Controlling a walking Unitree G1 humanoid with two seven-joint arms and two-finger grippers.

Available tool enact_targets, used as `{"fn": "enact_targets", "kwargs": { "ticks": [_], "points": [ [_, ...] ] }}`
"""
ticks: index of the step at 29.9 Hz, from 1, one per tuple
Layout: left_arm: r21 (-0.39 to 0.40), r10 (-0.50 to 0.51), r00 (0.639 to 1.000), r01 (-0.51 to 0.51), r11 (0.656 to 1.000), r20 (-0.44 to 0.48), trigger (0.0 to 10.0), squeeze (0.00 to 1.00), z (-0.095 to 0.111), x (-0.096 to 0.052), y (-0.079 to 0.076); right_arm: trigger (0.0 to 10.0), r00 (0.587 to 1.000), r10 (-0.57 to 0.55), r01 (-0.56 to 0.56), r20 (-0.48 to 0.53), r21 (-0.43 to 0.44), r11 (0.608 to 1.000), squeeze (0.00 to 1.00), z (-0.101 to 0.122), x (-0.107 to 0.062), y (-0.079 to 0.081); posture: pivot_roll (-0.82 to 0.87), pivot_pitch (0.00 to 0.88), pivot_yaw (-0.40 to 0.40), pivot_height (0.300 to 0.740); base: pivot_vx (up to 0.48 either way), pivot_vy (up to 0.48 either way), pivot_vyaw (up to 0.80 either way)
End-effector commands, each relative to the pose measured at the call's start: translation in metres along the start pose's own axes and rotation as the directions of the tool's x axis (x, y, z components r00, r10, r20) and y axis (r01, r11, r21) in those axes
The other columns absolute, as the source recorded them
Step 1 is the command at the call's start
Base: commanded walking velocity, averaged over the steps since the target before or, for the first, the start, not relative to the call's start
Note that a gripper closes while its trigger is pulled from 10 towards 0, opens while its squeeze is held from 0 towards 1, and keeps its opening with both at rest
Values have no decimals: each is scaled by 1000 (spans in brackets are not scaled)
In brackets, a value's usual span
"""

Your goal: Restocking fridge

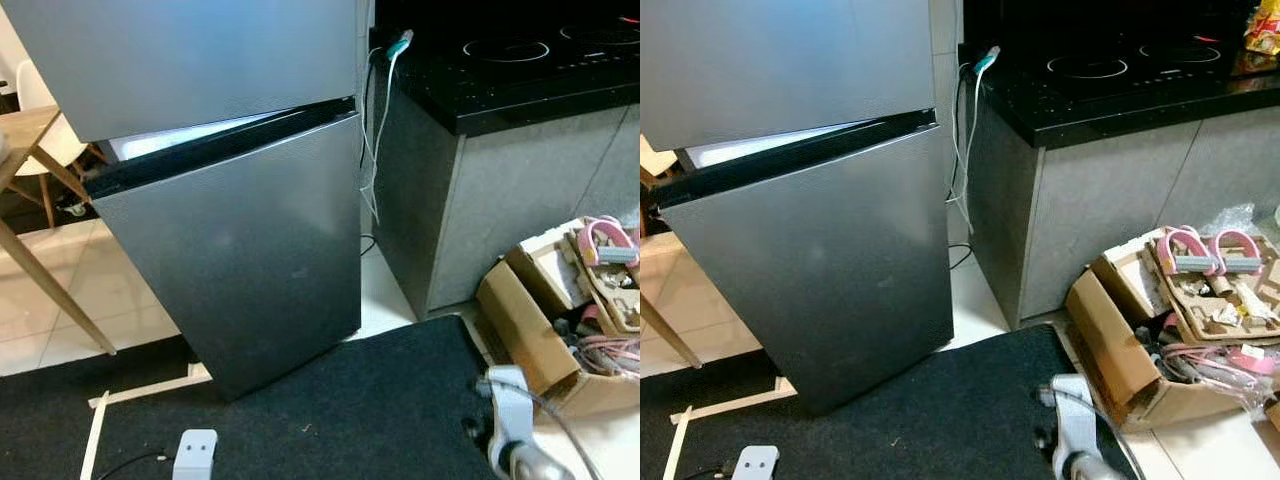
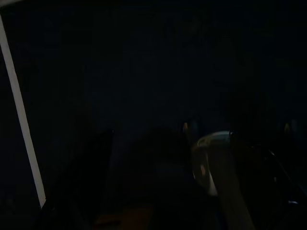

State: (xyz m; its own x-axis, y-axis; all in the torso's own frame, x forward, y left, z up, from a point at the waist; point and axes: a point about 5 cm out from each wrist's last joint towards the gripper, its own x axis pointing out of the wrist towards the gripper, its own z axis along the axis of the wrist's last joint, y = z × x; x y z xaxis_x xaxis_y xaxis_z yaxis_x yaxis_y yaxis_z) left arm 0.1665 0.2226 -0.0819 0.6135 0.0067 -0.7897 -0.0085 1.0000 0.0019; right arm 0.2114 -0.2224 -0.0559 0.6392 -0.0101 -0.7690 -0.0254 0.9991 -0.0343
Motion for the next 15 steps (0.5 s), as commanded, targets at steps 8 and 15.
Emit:
{"fn": "enact_targets", "kwargs": {
  "ticks": [8, 15],
  "points": [
    [25, -15, 999, 14, 1000, 46, 10000, 0, 26, 9, -12, 10000, 997, -71, 71, -29, -1, 997, 0, -42, -8, 6, -80, 67, 89, 726, 0, 0, 0],
    [79, -40, 996, 34, 996, 75, 10000, 0, 42, 13, -22, 10000, 998, -55, 53, -36, -37, 998, 0, -52, -8, 16, -75, 64, 89, 726, 0, 0, 0]
  ]
}}
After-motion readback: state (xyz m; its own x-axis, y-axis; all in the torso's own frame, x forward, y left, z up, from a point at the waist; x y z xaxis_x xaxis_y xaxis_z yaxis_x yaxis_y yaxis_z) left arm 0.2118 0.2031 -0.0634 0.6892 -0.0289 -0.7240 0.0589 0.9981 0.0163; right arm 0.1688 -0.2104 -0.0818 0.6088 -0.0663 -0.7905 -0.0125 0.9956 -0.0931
